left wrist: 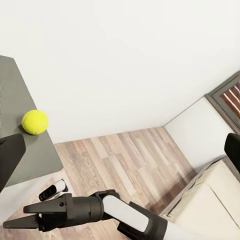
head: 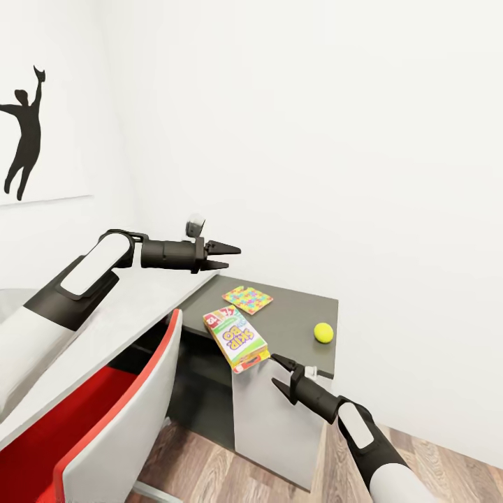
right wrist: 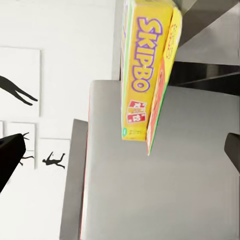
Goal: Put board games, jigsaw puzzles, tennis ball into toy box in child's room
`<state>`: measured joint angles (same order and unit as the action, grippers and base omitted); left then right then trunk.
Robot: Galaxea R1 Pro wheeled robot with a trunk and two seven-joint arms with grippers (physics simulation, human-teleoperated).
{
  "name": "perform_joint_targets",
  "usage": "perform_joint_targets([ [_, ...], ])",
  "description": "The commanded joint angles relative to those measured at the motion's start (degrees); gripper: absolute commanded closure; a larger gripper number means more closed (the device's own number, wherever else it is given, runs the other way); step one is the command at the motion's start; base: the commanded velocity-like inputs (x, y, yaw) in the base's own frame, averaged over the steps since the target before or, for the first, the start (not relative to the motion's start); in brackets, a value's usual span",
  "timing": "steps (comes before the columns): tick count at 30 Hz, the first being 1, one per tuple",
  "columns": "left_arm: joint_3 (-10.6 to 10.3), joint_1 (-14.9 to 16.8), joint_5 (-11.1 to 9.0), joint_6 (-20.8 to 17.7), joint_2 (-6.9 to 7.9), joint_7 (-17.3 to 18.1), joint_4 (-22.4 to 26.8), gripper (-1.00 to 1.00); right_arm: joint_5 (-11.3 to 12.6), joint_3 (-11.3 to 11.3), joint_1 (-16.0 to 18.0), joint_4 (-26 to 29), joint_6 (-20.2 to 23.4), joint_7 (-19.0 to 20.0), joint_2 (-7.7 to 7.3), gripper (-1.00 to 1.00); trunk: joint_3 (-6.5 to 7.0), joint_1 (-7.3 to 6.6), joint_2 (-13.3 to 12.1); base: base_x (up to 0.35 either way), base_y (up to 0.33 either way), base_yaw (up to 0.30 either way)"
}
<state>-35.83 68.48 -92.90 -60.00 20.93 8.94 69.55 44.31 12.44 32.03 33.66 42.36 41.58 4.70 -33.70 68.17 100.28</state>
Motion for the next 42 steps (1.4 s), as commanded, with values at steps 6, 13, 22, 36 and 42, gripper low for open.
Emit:
perform_joint_targets([
  [6,-0.12,0.08,0.43,0.0,0.07,0.6,-0.03,-1.0,-0.02,0.3,0.05,0.0,0.35,0.08,0.08,-1.0,-0.07,0.0,0.05,0.0,0.0,0.0],
  [13,-0.12,0.08,0.43,0.0,0.04,0.61,-0.07,-1.0,-0.02,0.31,0.05,0.0,0.35,0.08,0.09,-1.0,-0.07,0.0,0.05,0.078,0.033,0.0],
  [22,-0.12,0.08,0.43,0.0,0.03,0.58,-0.11,-1.0,-0.02,0.39,0.05,0.0,0.33,0.08,0.05,-1.0,-0.07,0.0,0.05,0.047,0.011,0.0],
  [36,-0.2,0.08,0.49,0.0,0.08,0.56,-0.14,-1.0,-0.02,0.39,0.05,-0.06,0.35,0.08,0.04,-1.0,-0.07,0.0,0.05,0.059,0.033,0.0],
  [42,-0.2,0.08,0.52,0.0,0.05,0.56,-0.19,-1.0,-0.02,0.39,0.05,-0.08,0.35,0.08,0.04,-1.0,-0.07,0.0,0.05,0.007,0.063,0.0],
])
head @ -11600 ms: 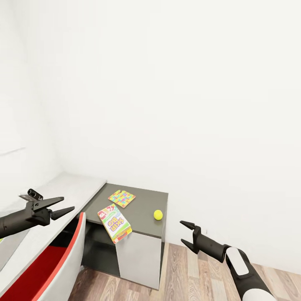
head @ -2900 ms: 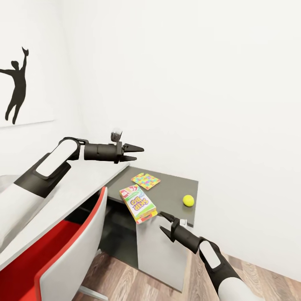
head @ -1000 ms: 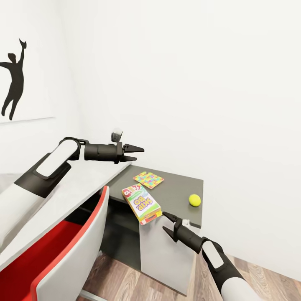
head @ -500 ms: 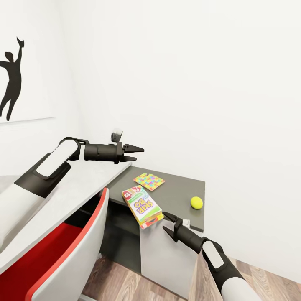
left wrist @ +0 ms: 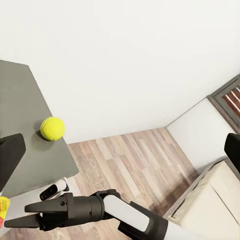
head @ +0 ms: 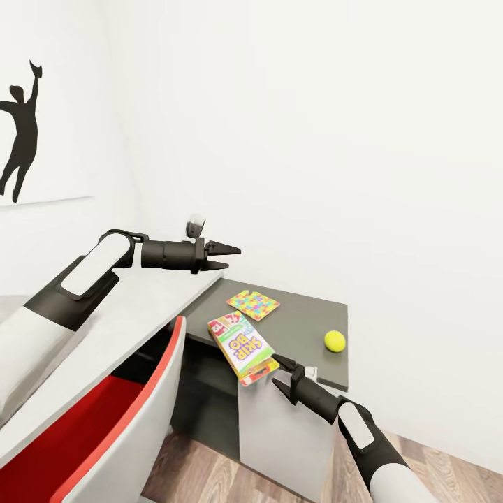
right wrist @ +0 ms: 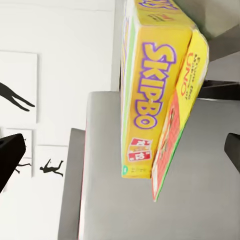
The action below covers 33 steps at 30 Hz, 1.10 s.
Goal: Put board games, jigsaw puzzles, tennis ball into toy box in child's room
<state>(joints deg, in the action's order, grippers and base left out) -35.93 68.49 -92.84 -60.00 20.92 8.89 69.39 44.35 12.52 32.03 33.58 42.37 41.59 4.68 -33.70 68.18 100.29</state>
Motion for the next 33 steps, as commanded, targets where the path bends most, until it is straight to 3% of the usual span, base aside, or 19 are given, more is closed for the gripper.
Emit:
perform_joint_targets([
  [1,-0.11,0.07,0.46,0.0,0.02,0.6,-0.03,-1.0,-0.05,0.32,0.05,0.0,0.35,0.07,0.05,-1.0,-0.06,0.0,0.03,0.001,0.1,0.0],
  [33,-0.11,0.07,0.46,0.0,-0.08,0.62,-0.04,-1.0,-0.05,0.32,0.04,0.0,0.35,0.07,-0.48,-1.0,-0.06,0.0,0.03,0.054,0.033,0.0],
])
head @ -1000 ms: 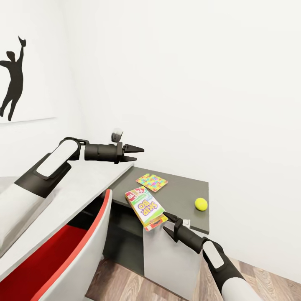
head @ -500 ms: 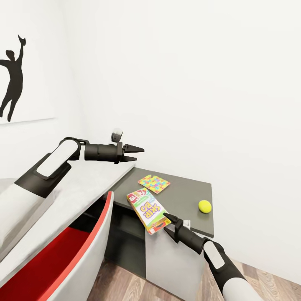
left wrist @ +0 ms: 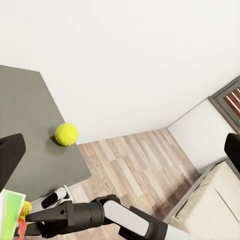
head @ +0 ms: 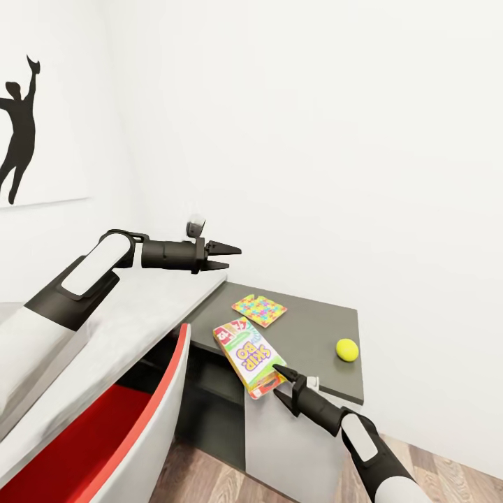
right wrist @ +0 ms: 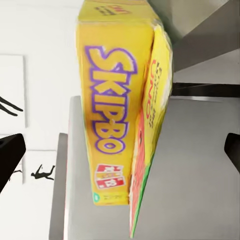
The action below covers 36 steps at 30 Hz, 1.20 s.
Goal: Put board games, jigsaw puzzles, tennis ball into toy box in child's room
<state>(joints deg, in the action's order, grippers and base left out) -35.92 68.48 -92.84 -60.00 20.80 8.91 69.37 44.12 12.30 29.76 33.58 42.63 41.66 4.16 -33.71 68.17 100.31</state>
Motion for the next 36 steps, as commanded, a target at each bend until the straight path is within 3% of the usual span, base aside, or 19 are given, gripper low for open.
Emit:
perform_joint_targets([
  [1,-0.12,0.07,0.47,0.0,0.06,0.6,-0.03,-1.0,0.18,0.53,2.32,0.0,0.09,0.0,-0.01,-1.0,-0.05,0.0,0.02,0.008,0.002,0.0],
  [36,-0.12,0.07,0.47,0.0,0.12,0.63,-0.01,-1.0,0.18,0.53,2.32,-0.09,0.09,0.0,-0.2,-1.0,-0.05,0.0,0.02,0.02,0.033,0.0],
])
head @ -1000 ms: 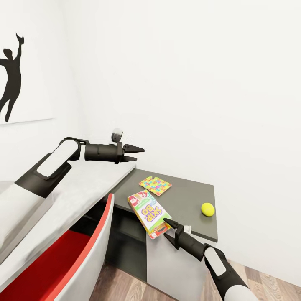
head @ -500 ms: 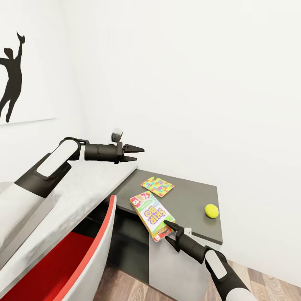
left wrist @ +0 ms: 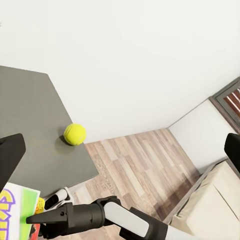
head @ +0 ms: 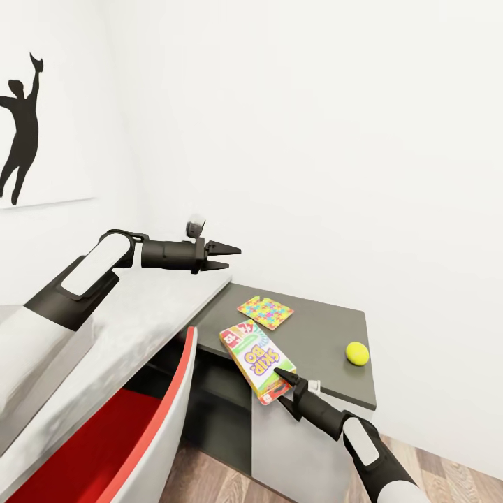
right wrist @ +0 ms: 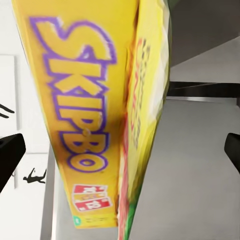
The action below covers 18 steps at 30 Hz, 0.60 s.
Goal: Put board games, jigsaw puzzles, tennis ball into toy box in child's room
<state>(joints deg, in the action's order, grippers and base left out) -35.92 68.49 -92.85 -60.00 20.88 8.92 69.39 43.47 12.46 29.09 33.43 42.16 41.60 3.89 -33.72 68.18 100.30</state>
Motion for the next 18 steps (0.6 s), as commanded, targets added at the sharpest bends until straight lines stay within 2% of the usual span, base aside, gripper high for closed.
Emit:
perform_joint_targets([
  [1,-0.12,0.07,0.47,0.0,0.04,0.59,-0.04,-1.0,0.82,0.37,2.99,0.06,0.55,0.06,0.07,-1.0,-0.05,0.0,0.03,0.004,0.008,0.0],
  [18,-0.12,0.07,0.47,0.0,0.03,0.61,0.02,-1.0,0.82,0.37,2.99,0.06,0.56,0.06,0.07,-1.0,-0.05,0.0,0.03,0.0,0.001,0.0],
])
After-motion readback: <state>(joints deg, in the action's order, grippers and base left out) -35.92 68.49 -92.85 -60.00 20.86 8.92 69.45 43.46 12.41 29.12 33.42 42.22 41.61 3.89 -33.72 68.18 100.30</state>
